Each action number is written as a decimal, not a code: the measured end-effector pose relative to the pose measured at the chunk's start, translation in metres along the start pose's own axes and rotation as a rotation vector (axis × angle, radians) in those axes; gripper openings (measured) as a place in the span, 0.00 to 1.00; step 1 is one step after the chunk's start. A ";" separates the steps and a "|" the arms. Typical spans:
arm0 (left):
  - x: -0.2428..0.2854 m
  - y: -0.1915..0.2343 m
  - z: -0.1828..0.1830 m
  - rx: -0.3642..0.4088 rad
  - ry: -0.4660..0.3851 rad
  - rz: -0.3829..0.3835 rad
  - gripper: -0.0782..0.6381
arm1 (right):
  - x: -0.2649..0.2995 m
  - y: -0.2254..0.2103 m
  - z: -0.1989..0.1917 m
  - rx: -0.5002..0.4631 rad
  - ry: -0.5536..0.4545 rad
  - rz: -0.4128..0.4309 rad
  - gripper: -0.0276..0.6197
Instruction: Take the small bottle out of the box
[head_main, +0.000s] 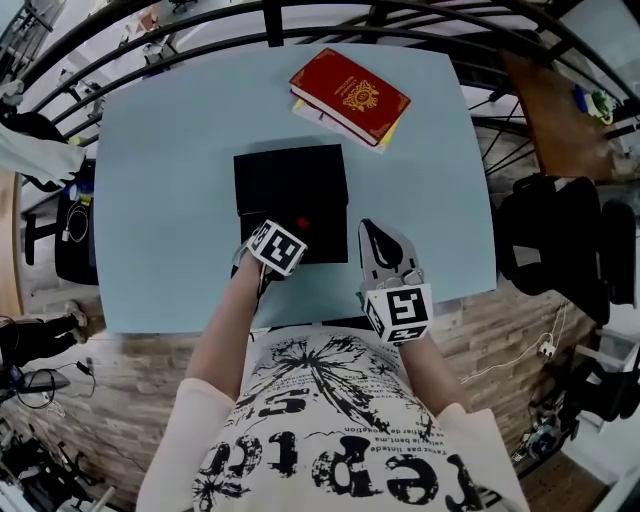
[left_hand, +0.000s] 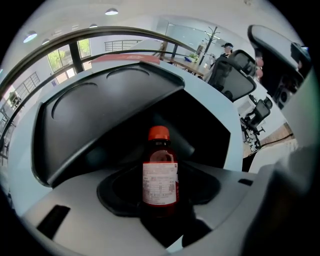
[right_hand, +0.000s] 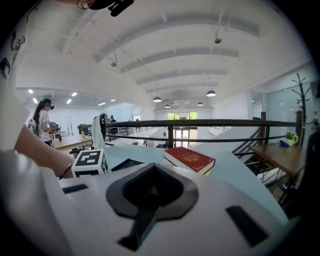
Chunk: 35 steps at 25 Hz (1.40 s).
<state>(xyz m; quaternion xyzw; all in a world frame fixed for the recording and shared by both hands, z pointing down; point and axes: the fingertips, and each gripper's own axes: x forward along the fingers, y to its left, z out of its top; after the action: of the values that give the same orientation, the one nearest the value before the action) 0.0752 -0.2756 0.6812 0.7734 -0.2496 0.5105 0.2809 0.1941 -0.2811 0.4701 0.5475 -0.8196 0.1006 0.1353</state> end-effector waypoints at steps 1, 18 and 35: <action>0.000 0.000 0.000 0.002 -0.001 0.003 0.43 | 0.000 0.001 0.001 -0.006 -0.001 0.003 0.06; -0.087 -0.017 0.030 0.054 -0.337 0.083 0.43 | -0.021 0.017 0.022 -0.013 -0.065 0.027 0.06; -0.276 -0.039 0.077 0.128 -1.062 0.318 0.43 | -0.046 0.046 0.064 -0.066 -0.196 0.074 0.06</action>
<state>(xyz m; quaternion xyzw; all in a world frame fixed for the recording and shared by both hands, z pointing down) 0.0541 -0.2731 0.3931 0.8926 -0.4392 0.1011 -0.0114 0.1615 -0.2440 0.3935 0.5192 -0.8516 0.0242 0.0685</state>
